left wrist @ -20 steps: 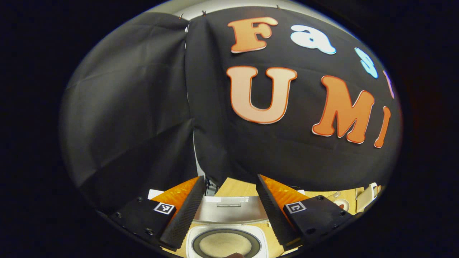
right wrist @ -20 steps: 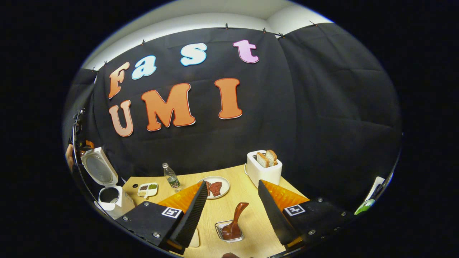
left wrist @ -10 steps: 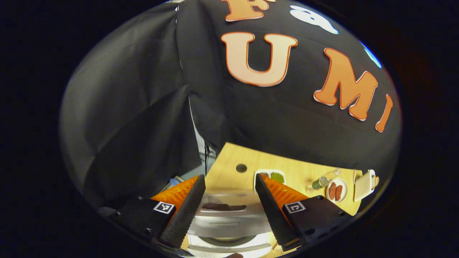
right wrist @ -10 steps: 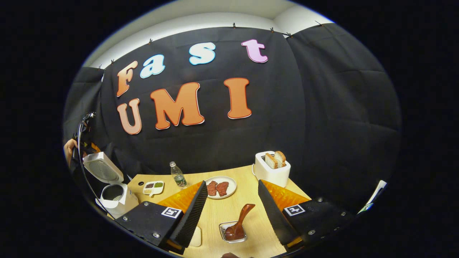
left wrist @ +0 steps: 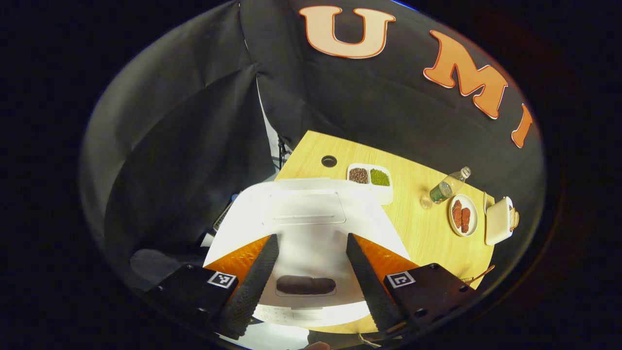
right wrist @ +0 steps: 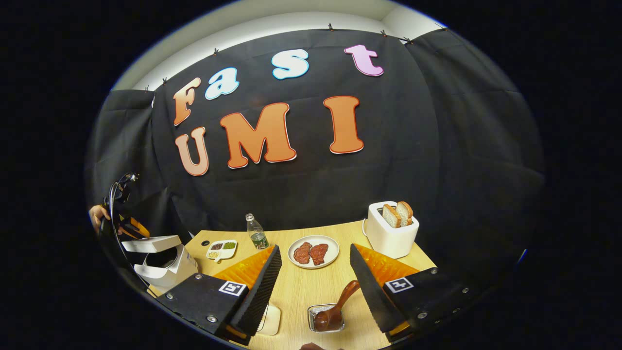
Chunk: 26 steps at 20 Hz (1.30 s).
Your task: Close the left gripper, press the button to open the rice cooker; take a wooden spoon from the chopstick holder with the right hand, scoop a spoonful of rice and pour it into the rice cooker, then put the wooden spoon back into the chopstick holder.
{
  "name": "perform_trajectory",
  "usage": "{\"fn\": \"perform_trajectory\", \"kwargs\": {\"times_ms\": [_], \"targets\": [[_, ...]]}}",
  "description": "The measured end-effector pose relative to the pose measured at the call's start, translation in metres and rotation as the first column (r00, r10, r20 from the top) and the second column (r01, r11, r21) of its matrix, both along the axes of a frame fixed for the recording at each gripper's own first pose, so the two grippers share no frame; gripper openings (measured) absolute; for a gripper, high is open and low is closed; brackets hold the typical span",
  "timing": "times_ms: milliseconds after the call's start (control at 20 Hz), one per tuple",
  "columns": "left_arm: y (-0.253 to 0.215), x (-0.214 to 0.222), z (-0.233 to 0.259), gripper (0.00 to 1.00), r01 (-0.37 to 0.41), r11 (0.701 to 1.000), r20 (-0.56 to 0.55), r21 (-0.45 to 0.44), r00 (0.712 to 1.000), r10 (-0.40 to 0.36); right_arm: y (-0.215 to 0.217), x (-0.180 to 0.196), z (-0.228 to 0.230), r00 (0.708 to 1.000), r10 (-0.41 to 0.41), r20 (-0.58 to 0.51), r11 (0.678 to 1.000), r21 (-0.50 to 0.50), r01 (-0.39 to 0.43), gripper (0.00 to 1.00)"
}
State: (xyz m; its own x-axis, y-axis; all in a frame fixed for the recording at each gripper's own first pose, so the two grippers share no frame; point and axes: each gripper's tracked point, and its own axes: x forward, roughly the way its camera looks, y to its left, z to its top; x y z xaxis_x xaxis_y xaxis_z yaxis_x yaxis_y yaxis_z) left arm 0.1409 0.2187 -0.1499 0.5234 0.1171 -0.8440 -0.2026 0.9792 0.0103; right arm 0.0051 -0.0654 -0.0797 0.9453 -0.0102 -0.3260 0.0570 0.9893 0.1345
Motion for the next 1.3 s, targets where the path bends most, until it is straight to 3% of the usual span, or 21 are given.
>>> {"fn": "perform_trajectory", "kwargs": {"times_ms": [250,400,600,750,850,950,1050,1300], "targets": [[-0.003,-0.027,-0.055,0.97,-0.045,0.999,-0.128,-0.022,0.991,0.042,0.006,0.0,-0.009,1.0,0.026,-0.014,1.0,-0.006,-0.026,0.89],[-0.005,-0.026,-0.056,0.98,-0.056,0.998,-0.115,-0.017,0.992,0.054,0.009,0.0,-0.009,0.999,0.034,-0.013,0.999,-0.012,-0.034,0.89],[-0.011,-0.025,-0.048,0.98,-0.021,0.999,-0.043,-0.029,0.999,0.019,0.017,0.003,-0.001,0.998,0.055,0.014,0.998,-0.014,-0.055,0.88],[-0.008,-0.017,-0.011,0.97,0.022,0.999,0.15,0.031,0.988,-0.027,0.024,0.01,0.012,0.996,0.077,0.05,0.997,-0.034,-0.075,0.88],[-0.005,-0.018,0.031,0.98,0.013,0.994,0.277,0.106,0.96,-0.042,0.032,0.015,0.019,0.993,0.098,0.067,0.994,-0.046,-0.095,0.88],[-0.012,-0.021,0.067,0.97,0.007,0.992,0.398,0.125,0.916,-0.057,0.039,0.021,0.028,0.99,0.11,0.09,0.993,-0.055,-0.106,0.88],[-0.021,-0.026,0.102,0.97,0.016,0.988,0.509,0.15,0.856,-0.091,0.048,0.025,0.039,0.985,0.12,0.125,0.992,-0.063,-0.113,0.88],[-0.059,-0.059,0.166,0.96,-0.005,0.969,0.719,0.245,0.671,-0.178,0.072,0.031,0.074,0.955,0.161,0.25,0.985,-0.101,-0.14,0.88]]}}
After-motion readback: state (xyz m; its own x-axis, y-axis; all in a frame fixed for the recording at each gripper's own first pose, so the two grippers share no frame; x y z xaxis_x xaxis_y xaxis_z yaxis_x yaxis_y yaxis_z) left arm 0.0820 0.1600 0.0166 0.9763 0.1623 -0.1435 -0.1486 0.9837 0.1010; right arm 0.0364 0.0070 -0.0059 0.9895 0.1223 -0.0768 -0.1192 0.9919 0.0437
